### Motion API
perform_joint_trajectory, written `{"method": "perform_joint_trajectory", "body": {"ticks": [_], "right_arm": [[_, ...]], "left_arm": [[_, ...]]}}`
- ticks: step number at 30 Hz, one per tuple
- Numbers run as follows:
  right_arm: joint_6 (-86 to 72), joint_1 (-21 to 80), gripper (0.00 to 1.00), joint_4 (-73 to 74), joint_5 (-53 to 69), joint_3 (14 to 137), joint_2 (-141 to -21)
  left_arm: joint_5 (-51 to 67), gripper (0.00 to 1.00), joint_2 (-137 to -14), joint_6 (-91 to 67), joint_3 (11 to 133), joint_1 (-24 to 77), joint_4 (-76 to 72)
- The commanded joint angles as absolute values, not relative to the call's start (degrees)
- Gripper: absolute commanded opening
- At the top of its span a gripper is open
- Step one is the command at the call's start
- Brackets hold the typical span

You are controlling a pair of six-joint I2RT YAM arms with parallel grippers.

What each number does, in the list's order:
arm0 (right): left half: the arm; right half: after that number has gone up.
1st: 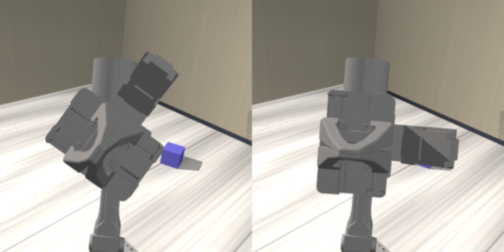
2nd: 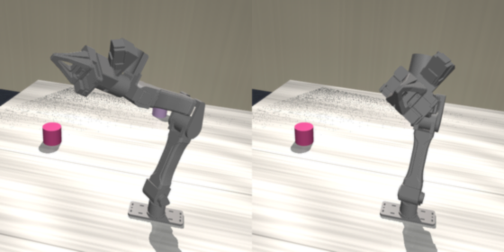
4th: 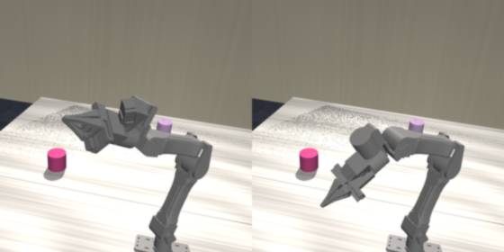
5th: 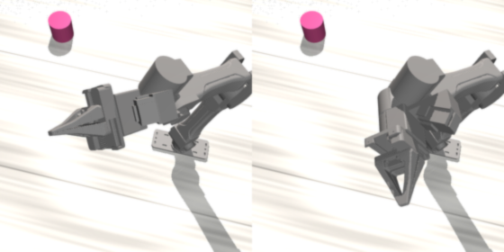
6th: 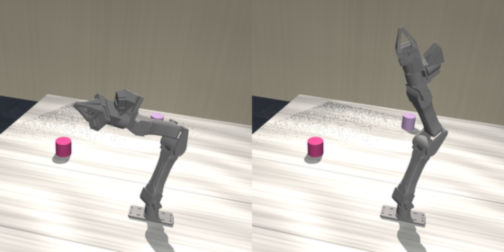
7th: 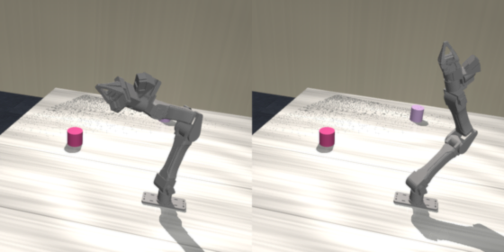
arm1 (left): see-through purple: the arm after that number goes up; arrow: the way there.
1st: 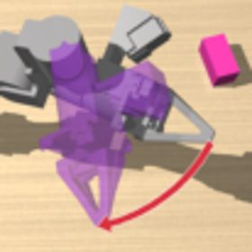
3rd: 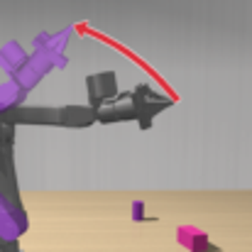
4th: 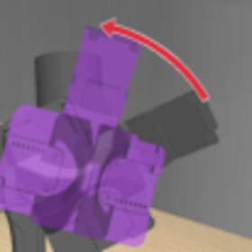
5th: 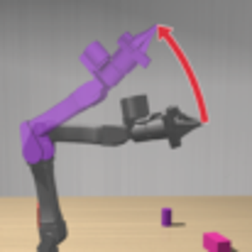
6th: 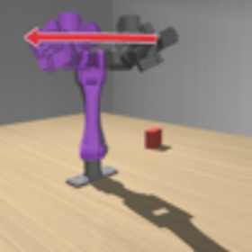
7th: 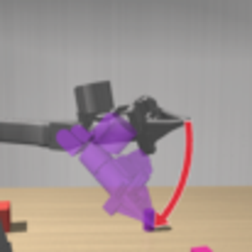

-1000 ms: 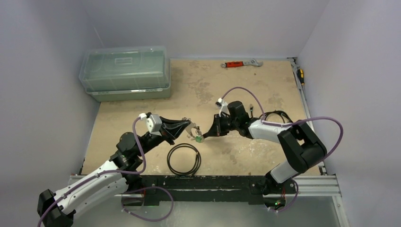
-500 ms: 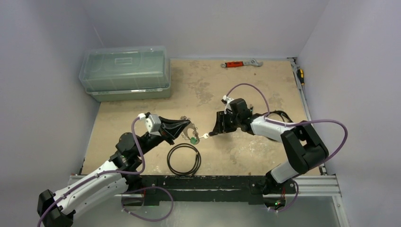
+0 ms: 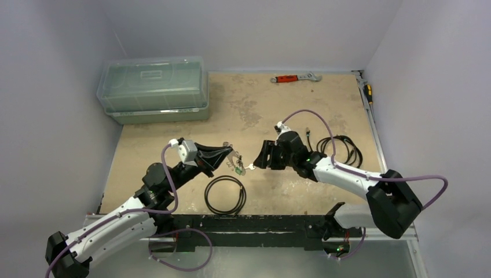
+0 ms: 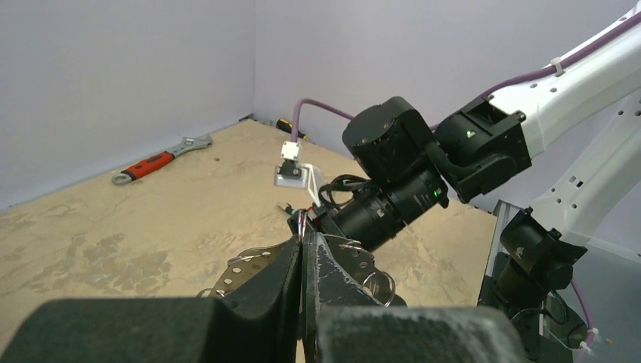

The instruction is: Put the keys on the keyring

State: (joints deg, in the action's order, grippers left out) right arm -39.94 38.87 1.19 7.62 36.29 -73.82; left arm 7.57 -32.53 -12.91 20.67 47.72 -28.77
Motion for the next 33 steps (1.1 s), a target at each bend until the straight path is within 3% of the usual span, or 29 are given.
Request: {"method": "perform_joint_trajectory", "body": {"ticks": [1,14,33], "right_arm": [[-53.8,42.0,0.6,-4.5,1.8,35.3,-75.5],[-60.1,42.4,0.44,-16.1,2.3,32.1,-86.2],[-60.1,42.4,0.3,-17.8,-2.8,31.8,-90.2]], "left_arm": [[7.1,0.0,-31.7,-13.4,20.5,48.0,-33.0],[6.6,0.0,-30.0,-13.2,20.6,48.8,-31.9],[6.4,0.0,-29.9,-12.8,21.0,49.6,-30.8]]}}
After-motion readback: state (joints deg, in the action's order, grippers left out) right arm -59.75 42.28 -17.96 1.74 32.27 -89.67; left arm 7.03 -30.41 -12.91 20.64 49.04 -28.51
